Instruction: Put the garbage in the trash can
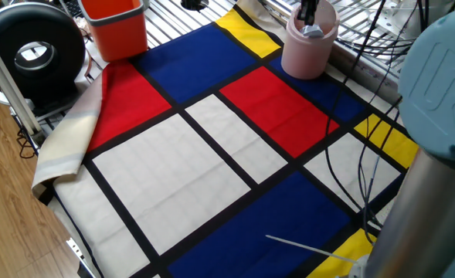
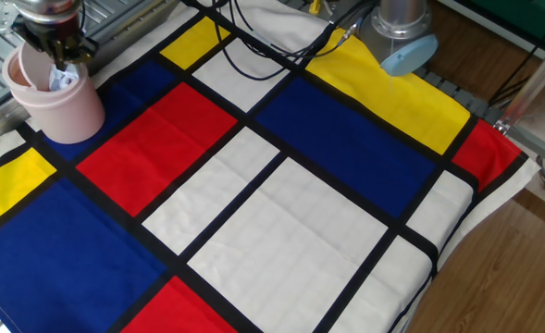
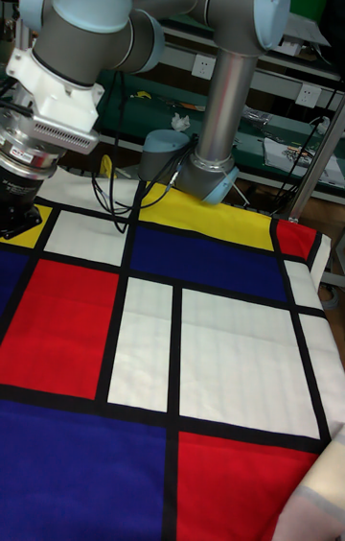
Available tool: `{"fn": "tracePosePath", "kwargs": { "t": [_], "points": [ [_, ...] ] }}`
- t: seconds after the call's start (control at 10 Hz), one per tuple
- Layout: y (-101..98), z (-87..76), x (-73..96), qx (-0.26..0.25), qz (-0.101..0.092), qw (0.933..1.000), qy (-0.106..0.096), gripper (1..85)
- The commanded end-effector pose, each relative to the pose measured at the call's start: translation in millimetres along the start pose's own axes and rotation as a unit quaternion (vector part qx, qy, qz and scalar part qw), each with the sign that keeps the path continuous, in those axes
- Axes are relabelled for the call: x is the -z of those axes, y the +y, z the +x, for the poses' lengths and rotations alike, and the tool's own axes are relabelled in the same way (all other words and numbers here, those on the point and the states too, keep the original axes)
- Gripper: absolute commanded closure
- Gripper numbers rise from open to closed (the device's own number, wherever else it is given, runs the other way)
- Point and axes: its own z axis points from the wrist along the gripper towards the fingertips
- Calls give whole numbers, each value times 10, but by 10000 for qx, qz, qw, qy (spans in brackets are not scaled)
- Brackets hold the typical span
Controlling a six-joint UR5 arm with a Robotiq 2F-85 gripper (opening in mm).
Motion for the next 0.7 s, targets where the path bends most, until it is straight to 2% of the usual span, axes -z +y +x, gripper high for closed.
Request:
{"fn": "tracePosePath", "kwargs": {
  "t": [0.0, 0.3, 0.6],
  "points": [
    [4, -7, -131, -38, -53, 9999, -120, 847],
    [-137, -150, -286, 198, 112, 9993, -296, 847],
    [-136, -283, -412, 290, 88, 9987, -411, 847]
  ]
}}
